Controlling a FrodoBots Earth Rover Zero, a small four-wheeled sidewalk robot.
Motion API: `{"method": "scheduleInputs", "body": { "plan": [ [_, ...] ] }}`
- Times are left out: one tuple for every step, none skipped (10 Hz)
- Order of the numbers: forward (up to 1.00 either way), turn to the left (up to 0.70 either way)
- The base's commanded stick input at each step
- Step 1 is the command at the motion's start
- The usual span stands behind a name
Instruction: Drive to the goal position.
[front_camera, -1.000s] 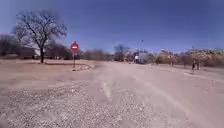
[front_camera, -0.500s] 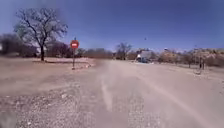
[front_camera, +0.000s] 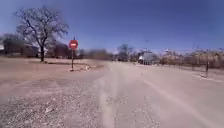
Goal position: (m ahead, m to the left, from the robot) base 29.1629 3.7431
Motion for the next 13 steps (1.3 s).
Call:
{"method": "scheduleInputs", "body": {
  "plan": [
    [1.0,0.0],
    [1.0,0.0],
    [1.0,0.0],
    [1.0,0.0],
    [1.0,0.0],
    [1.0,0.0],
    [1.0,0.0],
    [1.0,0.0],
    [1.0,0.0],
    [1.0,0.0],
    [1.0,0.0],
    [1.0,0.0],
    [1.0,0.0]
  ]
}}
